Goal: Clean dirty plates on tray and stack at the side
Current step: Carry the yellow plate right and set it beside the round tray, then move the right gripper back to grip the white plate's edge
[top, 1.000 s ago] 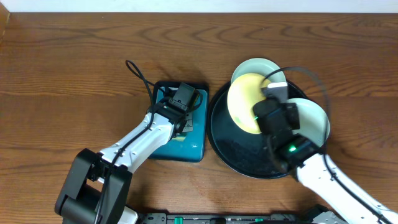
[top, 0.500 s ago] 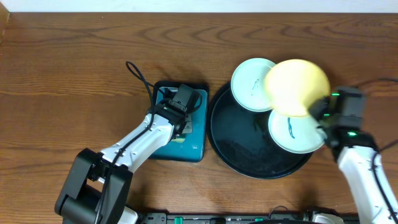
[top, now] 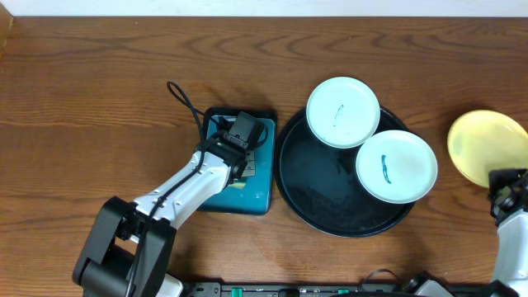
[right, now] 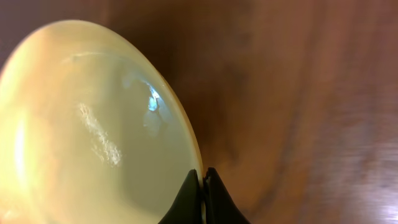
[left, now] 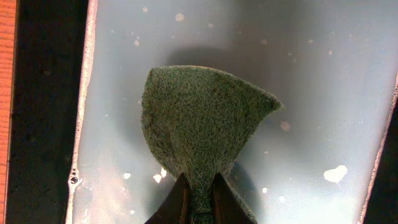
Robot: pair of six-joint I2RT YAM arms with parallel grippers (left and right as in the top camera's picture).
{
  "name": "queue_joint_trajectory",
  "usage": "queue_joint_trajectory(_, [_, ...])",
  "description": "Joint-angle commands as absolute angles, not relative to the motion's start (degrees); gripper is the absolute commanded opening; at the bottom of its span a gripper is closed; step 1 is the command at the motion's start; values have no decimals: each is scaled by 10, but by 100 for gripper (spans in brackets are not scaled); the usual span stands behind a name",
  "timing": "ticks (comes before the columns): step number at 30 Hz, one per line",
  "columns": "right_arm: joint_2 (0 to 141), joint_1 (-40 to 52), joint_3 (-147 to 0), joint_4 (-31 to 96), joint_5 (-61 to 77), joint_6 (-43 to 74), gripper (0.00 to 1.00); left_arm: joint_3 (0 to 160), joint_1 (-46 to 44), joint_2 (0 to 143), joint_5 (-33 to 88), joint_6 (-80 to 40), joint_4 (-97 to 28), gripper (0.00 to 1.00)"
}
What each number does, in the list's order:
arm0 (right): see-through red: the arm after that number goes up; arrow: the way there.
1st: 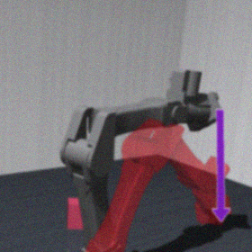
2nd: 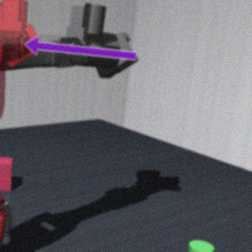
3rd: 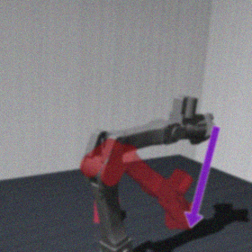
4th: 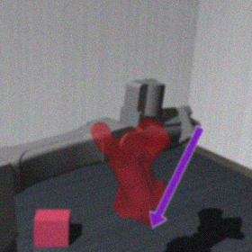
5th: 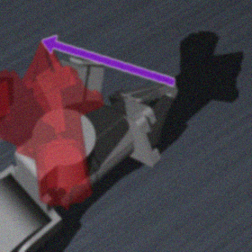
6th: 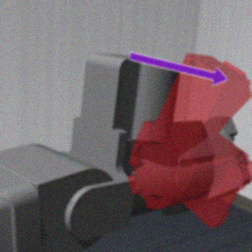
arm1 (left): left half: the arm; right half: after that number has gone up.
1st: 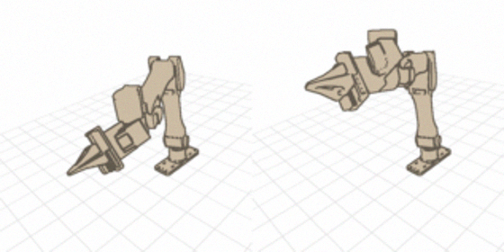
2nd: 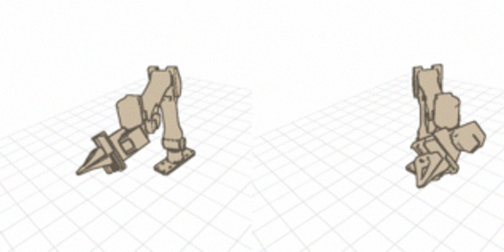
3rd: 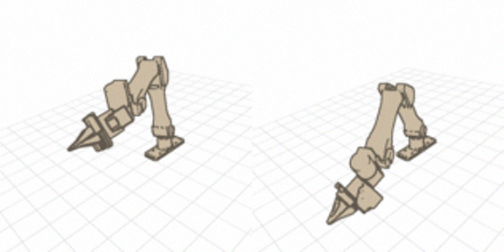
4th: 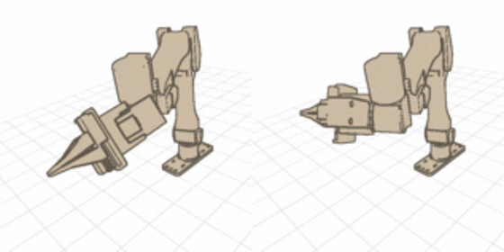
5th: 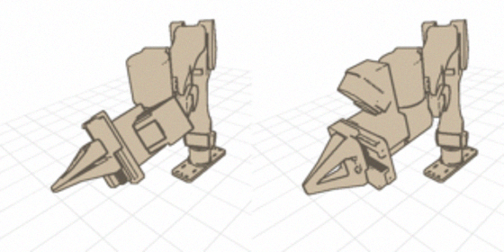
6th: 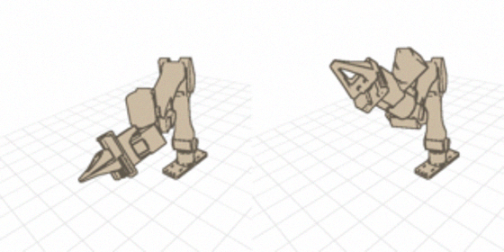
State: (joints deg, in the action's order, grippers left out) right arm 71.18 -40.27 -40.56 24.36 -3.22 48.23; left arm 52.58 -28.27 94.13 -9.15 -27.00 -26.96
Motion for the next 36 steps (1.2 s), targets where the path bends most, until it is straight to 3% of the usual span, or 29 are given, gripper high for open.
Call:
queue_joint_trajectory(1, [740, -413, -415, 253, -103, 466, 1, 522, -280, 943, -95, -267, -267, 8])
queue_joint_trajectory(12, [863, -411, -415, 204, 20, 401, 1, 522, -280, 943, -95, -267, -267, 8])
queue_joint_trajectory(13, [870, -411, -415, 194, 44, 385, 5, 522, -280, 943, -95, -267, -267, 8])
queue_joint_trajectory(16, [878, -411, -415, 181, 117, 356, 30, 522, -280, 943, -95, -267, -267, 8])
queue_joint_trajectory(26, [875, -408, -415, 134, 444, 187, 47, 522, -280, 943, -95, -267, -267, 8])
queue_joint_trajectory(36, [875, -387, -415, 280, 368, 65, 47, 521, -280, 943, -95, -267, -267, 8])
